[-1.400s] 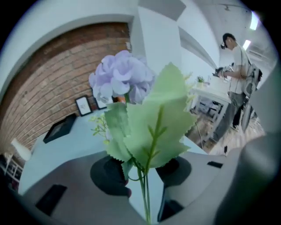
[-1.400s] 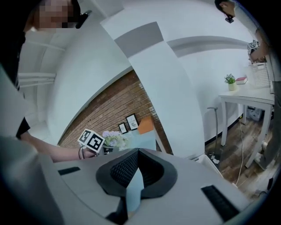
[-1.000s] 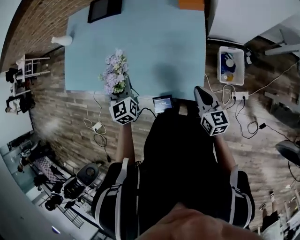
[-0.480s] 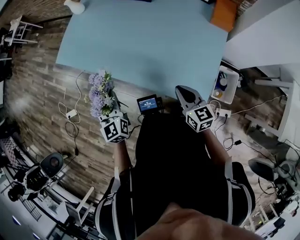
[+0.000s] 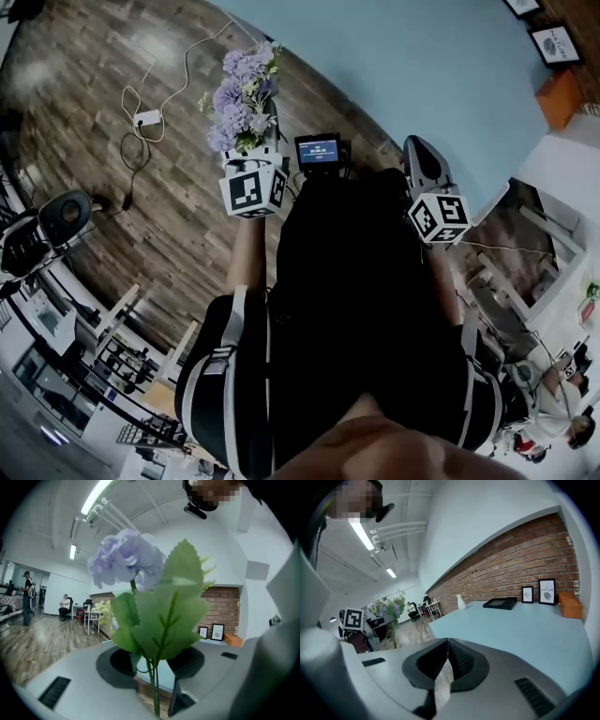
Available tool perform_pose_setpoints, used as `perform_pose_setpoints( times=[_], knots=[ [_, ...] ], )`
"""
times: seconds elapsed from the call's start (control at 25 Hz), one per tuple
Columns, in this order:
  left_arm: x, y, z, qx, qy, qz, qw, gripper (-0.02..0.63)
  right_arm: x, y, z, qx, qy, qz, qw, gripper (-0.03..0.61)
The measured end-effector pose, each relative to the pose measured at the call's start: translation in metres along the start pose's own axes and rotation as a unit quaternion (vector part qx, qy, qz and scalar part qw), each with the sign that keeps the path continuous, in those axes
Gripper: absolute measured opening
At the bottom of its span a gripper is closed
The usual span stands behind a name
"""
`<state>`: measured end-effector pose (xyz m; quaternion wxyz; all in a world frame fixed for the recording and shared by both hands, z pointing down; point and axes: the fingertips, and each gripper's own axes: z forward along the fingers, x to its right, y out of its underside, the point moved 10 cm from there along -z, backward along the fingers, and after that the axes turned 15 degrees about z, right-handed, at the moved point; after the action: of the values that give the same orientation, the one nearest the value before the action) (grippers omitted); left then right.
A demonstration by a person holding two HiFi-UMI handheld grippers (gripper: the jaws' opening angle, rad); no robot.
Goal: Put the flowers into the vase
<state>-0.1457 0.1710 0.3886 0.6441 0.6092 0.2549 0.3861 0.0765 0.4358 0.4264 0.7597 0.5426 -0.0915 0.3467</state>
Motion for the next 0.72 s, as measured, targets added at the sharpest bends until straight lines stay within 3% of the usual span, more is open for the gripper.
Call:
perform_pose_setpoints(
  times=[0.16, 0.36, 0.56, 0.72],
  knots=[
    [-0.057, 0.01, 0.005, -0.008, -0.027, -0.019, 0.9994, 0.202, -0.035, -0.006, 0.05, -0.021, -0.018, -0.004, 1.0, 0.018],
    [-0.085, 0.022, 0.021, -0.019, -0.048, -0.023, 0.9984, 0.202, -0.052, -0.009, 0.108, -0.04, -0.044, -0.009, 0.998, 0.018],
    [-0.117, 0.027, 0.045, -0.032, -0.089, -0.036, 0.9949, 0.202, -0.073, -0.02, 0.193, -0.052, -0.098, -0.014, 0.994, 0.018],
    [-0.127, 0.011, 0.061, -0.04, -0.112, -0.054, 0.9914, 0.202, -0.098, -0.043, 0.248, -0.071, -0.153, -0.02, 0.986, 0.018]
  ],
)
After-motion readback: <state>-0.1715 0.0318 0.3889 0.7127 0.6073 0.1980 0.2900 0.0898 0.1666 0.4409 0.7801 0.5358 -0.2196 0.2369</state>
